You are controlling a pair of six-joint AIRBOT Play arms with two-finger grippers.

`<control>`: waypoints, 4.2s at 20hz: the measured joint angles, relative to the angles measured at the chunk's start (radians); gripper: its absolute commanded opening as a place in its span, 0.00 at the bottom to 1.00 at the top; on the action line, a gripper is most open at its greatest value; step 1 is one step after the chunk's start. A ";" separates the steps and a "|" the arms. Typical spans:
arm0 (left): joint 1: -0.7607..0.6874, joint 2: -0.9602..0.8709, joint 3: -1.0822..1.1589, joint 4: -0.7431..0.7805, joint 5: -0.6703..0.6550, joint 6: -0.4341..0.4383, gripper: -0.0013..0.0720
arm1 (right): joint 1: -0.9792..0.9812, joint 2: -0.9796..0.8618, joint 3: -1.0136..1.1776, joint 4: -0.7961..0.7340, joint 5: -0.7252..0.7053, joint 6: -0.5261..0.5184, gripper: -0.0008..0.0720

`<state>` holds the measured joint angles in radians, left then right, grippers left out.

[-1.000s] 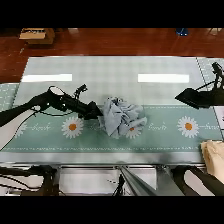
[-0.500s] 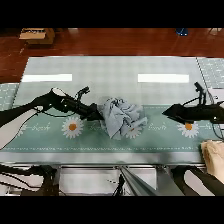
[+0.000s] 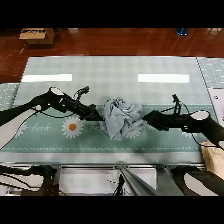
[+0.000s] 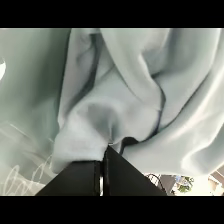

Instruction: Fold the shirts.

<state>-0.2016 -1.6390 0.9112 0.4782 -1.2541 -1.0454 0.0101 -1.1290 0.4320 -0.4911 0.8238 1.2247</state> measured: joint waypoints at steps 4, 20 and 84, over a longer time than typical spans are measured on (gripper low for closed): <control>0.004 0.009 0.000 0.000 -0.008 0.018 0.04 | 0.109 -0.049 -0.002 0.181 -0.113 -0.077 0.06; 0.319 0.589 0.484 -0.006 -0.149 -0.095 0.04 | -0.249 0.497 0.458 -0.093 0.147 -0.026 0.06; 0.298 -0.054 0.679 0.327 -0.213 -0.316 0.49 | -0.262 -0.509 1.391 -0.830 0.686 0.145 0.60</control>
<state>0.0967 -1.6928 1.5898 0.8055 -1.4670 -1.3617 -0.2520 -1.6379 1.8233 -1.3212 1.5097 1.3701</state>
